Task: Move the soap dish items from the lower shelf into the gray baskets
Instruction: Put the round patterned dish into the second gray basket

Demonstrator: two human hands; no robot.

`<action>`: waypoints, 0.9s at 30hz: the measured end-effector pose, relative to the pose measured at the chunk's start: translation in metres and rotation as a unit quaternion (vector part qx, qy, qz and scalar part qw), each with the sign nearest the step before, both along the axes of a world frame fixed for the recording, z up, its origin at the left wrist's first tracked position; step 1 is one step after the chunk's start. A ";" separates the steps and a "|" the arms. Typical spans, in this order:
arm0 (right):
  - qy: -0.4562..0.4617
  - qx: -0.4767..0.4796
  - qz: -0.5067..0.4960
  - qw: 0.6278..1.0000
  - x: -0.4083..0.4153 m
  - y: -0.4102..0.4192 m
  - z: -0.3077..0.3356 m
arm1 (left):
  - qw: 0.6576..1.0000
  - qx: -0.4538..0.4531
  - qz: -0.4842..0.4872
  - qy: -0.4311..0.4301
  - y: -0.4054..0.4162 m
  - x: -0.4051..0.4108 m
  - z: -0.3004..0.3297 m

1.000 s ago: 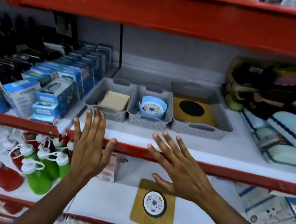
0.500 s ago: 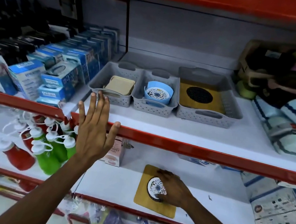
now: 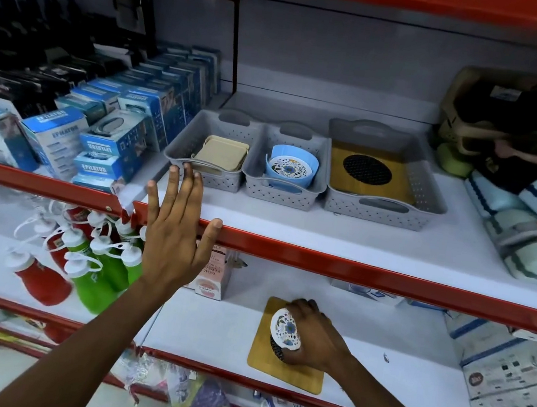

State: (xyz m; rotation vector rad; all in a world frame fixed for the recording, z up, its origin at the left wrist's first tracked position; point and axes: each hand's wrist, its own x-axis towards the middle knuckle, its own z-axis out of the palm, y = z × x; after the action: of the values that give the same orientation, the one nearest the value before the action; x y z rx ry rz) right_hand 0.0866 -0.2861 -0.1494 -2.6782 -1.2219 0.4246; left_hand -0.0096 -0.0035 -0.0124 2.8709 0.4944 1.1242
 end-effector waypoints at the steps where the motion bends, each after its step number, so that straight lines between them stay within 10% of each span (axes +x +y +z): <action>1: -0.005 0.032 0.001 0.999 -0.004 -0.001 0.010 | 1.000 -0.002 0.001 0.001 0.000 0.000 0.000; 13: -0.183 0.334 0.052 0.923 -0.057 0.012 0.164 | 1.000 -0.006 -0.013 0.002 0.000 -0.002 -0.001; 27: -0.139 0.344 -0.102 0.923 -0.025 0.056 0.222 | 1.000 -0.010 -0.029 0.001 -0.002 -0.005 0.002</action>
State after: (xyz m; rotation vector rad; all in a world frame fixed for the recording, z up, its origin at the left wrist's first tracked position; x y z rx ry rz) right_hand 0.0617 -0.2297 0.0723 -2.2378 -0.9003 -0.3719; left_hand -0.0146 -0.0052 -0.0105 2.8495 0.4160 1.1017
